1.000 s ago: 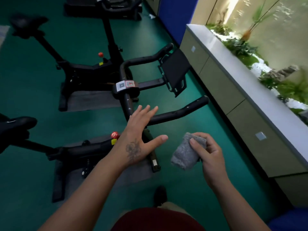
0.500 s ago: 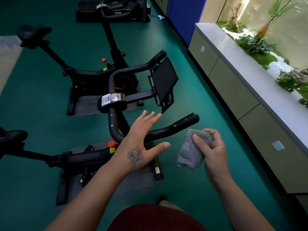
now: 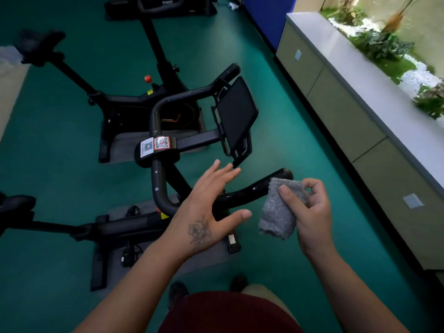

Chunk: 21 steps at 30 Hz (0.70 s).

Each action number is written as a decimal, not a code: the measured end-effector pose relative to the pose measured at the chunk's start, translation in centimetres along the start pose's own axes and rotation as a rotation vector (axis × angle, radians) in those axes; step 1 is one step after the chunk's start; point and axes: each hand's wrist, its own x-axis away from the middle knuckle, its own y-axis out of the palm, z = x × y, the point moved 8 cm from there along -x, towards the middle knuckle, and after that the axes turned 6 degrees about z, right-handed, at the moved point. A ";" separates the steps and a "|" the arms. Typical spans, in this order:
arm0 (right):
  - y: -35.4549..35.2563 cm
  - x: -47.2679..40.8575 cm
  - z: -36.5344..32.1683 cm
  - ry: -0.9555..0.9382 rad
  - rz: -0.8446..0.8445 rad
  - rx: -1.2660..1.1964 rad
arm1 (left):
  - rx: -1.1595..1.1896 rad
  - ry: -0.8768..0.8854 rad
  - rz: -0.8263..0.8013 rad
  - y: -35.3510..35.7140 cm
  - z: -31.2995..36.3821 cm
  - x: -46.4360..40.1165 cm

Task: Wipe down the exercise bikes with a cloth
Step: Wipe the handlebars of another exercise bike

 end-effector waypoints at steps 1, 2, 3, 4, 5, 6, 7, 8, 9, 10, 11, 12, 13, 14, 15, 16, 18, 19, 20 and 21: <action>0.2 0.5 0.1 -0.003 0.019 0.001 | -0.001 0.012 -0.008 -0.4 -0.2 -0.1; 0.5 1.1 0.1 -0.008 0.042 -0.011 | 0.005 0.026 -0.010 -0.8 -0.3 -0.2; 0.7 1.6 0.2 -0.012 0.062 -0.029 | 0.015 0.043 -0.006 -1.3 -0.4 -0.3; 1.0 2.2 0.3 -0.011 0.074 -0.043 | 0.027 0.059 0.001 -1.6 -0.4 -0.4; 1.3 2.7 0.4 -0.013 0.078 -0.046 | 0.043 0.072 0.005 -1.8 -0.4 -0.5; 1.6 3.3 0.4 -0.021 0.078 -0.042 | 0.061 0.084 0.001 -1.7 -0.4 -0.5; 1.9 3.8 0.4 -0.034 0.076 -0.034 | 0.078 0.098 -0.013 -1.5 -0.5 -0.5; 2.0 4.2 0.4 -0.047 0.081 -0.024 | 0.093 0.112 -0.035 -1.2 -0.6 -0.5; 2.1 4.5 0.4 -0.056 0.091 -0.017 | 0.104 0.120 -0.058 -0.9 -0.7 -0.4; 2.1 4.8 0.5 -0.060 0.100 -0.016 | 0.114 0.121 -0.081 -0.6 -0.9 -0.3; 2.1 5.1 0.5 -0.061 0.110 -0.017 | 0.125 0.125 -0.104 -0.3 -1.0 -0.2; 2.0 5.3 0.7 -0.062 0.122 -0.011 | 0.141 0.138 -0.122 0.0 -1.0 0.0; 2.0 5.6 0.8 -0.061 0.131 0.009 | 0.157 0.160 -0.130 0.1 -0.9 0.1; 2.1 5.8 0.9 -0.057 0.137 0.034 | 0.175 0.180 -0.127 0.2 -0.8 0.2; 2.2 6.0 1.0 -0.052 0.143 0.051 | 0.194 0.190 -0.114 0.2 -0.6 0.2; 2.2 6.2 1.0 -0.050 0.149 0.055 | 0.212 0.193 -0.098 0.2 -0.6 0.2; 2.2 6.5 0.9 -0.043 0.160 0.044 | 0.233 0.203 -0.081 0.2 -0.5 0.1; 2.3 6.6 0.9 -0.040 0.164 0.041 | 0.231 0.211 -0.082 0.3 -0.4 0.0; 2.3 6.7 0.8 -0.040 0.163 0.044 | 0.228 0.215 -0.088 0.4 -0.3 -0.1; 2.3 6.8 0.8 -0.040 0.159 0.049 | 0.236 0.213 -0.099 0.5 -0.2 -0.1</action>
